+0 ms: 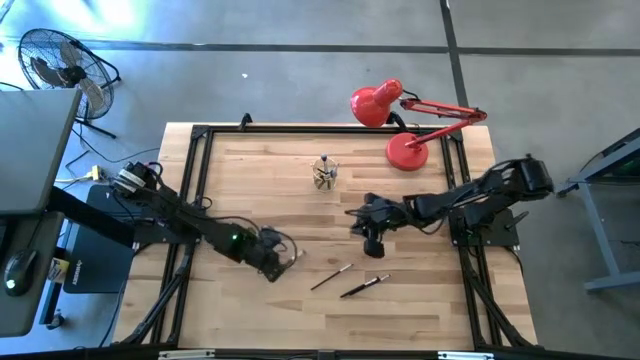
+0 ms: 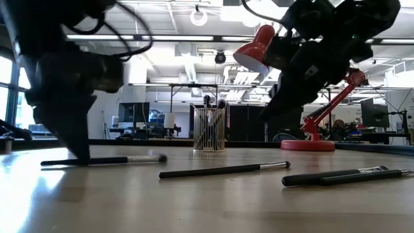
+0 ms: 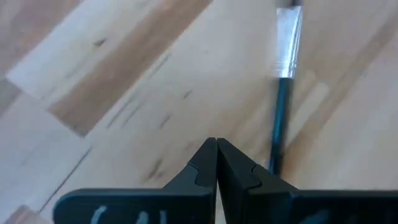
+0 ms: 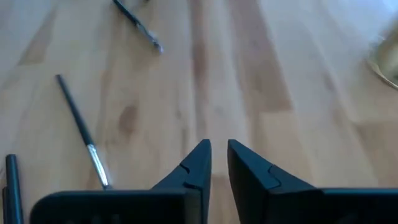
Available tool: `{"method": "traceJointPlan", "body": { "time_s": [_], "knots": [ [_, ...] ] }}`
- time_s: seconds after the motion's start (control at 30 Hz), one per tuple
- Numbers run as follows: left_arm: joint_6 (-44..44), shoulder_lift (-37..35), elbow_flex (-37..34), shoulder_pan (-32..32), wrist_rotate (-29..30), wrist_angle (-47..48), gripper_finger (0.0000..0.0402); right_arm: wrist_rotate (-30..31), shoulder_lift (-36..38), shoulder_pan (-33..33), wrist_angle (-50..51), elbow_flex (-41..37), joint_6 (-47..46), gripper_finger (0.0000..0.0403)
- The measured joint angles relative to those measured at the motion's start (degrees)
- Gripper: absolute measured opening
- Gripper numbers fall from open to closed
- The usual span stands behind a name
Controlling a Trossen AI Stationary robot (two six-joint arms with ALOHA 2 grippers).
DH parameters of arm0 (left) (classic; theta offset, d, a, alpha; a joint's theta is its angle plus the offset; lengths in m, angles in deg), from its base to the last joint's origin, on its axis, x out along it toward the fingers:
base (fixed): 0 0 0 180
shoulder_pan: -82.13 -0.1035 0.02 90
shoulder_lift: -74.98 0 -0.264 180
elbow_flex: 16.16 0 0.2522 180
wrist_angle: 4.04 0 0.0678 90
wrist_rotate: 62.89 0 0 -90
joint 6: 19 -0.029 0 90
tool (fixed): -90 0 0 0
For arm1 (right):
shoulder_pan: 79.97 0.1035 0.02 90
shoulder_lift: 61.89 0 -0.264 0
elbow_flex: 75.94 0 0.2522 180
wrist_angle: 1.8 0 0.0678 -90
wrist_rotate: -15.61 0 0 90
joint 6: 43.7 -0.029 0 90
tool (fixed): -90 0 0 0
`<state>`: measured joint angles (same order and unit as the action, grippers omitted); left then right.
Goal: Pick & Place Makeup Brushes
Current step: Put the left foundation brush into the makeup brush holder
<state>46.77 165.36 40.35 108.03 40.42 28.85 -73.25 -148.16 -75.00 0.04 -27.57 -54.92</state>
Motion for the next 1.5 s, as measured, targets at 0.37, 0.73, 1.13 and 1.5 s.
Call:
{"method": "traceJointPlan", "body": {
  "time_s": [0.37,0.73,1.13,1.5],
  "knots": [
    [-9.6,6.4,10.0,-6.7,-7.0,9.5,0.0001,-4.8,-13.3,4.1,-5.4,8.5,7.5,0.0087],
    [-8.3,5.9,14.1,-4.1,-2.2,12.3,0.0,-1.6,-15.2,8.1,11.8,18.4,9.7,0.0087],
    [3.6,0.9,14.6,12.9,10.3,21.0,0.0,8.1,-14.5,13.3,17.0,24.3,3.9,0.004],
    [19.2,-3.4,10.2,30.0,18.2,22.4,0.0,16.6,-27.4,17.0,29.7,48.0,-0.8,0.0002]
  ]
}}
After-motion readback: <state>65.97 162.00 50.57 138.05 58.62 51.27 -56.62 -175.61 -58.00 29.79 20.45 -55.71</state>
